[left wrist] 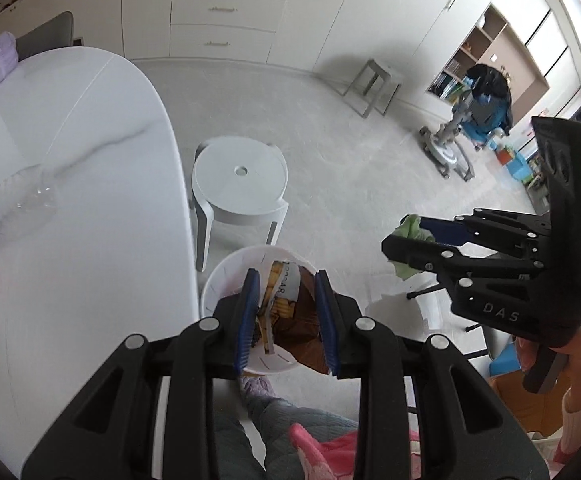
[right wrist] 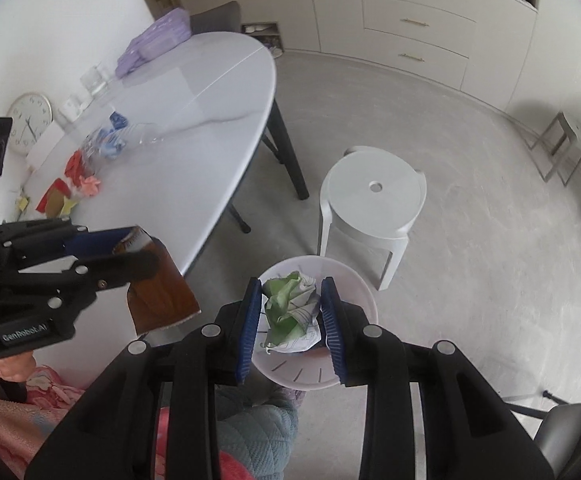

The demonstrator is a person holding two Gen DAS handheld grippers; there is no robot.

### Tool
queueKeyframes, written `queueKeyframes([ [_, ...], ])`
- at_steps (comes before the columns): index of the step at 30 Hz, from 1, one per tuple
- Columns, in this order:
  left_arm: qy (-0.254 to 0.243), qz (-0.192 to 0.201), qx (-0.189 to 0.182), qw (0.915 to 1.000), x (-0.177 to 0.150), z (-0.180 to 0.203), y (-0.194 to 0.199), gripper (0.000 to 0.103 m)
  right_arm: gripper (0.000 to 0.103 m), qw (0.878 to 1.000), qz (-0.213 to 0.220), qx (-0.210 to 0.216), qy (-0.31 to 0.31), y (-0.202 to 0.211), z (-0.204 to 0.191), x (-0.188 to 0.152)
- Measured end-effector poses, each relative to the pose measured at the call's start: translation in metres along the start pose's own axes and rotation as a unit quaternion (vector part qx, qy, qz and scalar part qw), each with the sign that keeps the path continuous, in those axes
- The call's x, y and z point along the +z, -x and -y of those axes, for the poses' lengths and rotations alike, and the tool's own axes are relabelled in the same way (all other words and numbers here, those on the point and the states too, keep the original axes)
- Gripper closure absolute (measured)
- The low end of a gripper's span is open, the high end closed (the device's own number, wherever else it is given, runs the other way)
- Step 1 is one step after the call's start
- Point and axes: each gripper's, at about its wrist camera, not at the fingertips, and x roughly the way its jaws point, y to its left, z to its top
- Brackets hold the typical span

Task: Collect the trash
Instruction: 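Carry the wrapper and green paper over the white bin and open both tools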

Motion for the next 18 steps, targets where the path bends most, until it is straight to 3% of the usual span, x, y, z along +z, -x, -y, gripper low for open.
queueKeyframes([
  [2, 0.0, -0.002, 0.014, 0.9999, 0.004, 0.004, -0.003, 0.049, 0.071, 1.0, 0.001, 0.001, -0.002, 0.0, 0.007, -0.003],
  [3, 0.002, 0.001, 0.026, 0.9997, 0.005, 0.007, -0.003, 0.032, 0.071, 1.0, 0.002, 0.001, -0.002, 0.0, 0.007, -0.004],
  [5, 0.005, 0.013, 0.038, 0.9992, 0.004, 0.012, 0.002, 0.025, 0.071, 1.0, 0.003, 0.004, -0.002, -0.001, 0.008, -0.006],
  [7, 0.009, 0.019, 0.057, 0.9982, 0.007, 0.012, 0.006, 0.01, 0.07, 1.0, 0.003, 0.006, -0.001, -0.001, 0.008, -0.006],
  [16, 0.03, 0.027, 0.091, 0.995, 0.008, 0.002, 0.023, 0.008, 0.069, 1.0, -0.006, 0.01, 0.023, -0.005, 0.003, -0.006],
  [17, 0.035, 0.028, 0.091, 0.9948, 0.007, 0.0, 0.025, 0.008, 0.066, 1.0, -0.01, 0.012, 0.027, -0.007, 0.0, -0.006],
  [18, 0.038, 0.029, 0.092, 0.9946, 0.008, 0.001, 0.025, 0.008, 0.049, 0.999, -0.017, 0.015, 0.032, -0.01, -0.002, -0.006],
])
